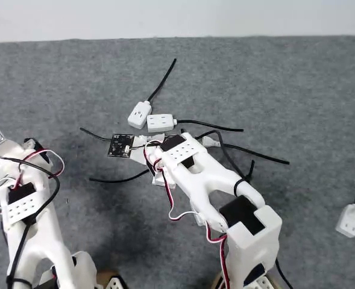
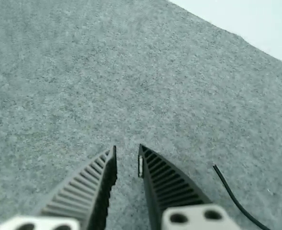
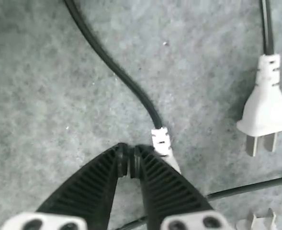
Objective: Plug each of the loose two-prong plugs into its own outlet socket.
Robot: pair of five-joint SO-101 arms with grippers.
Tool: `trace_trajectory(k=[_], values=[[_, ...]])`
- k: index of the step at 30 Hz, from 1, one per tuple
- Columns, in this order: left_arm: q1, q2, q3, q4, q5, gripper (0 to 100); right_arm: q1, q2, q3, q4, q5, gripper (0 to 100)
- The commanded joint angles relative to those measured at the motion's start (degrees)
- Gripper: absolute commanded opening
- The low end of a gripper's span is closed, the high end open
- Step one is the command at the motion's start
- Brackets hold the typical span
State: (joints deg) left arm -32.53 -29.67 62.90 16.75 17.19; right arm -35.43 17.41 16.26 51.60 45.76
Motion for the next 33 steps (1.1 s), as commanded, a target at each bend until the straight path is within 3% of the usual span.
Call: trace_trajectory(k=[1, 21, 26, 33], values=[[-0.2, -0.2, -2.2, 0.0, -0.8, 8, 0.5, -4.1, -4.0, -0.7, 0.5, 1.3], [-0.1, -0.1, -2.2, 0.0, -1.1, 8, 3.3, 0.8, -7.2, -7.4, 7.6, 1.6], [-0.1, -0.1, -2.2, 0.0, -1.1, 8, 3.3, 3.5, -7.5, -3.1, 12.4, 1.6], [-0.1, -0.1, -2.2, 0.0, -1.1, 8, 5.6, 2.2, -10.7, 0.7, 12.8, 1.6]])
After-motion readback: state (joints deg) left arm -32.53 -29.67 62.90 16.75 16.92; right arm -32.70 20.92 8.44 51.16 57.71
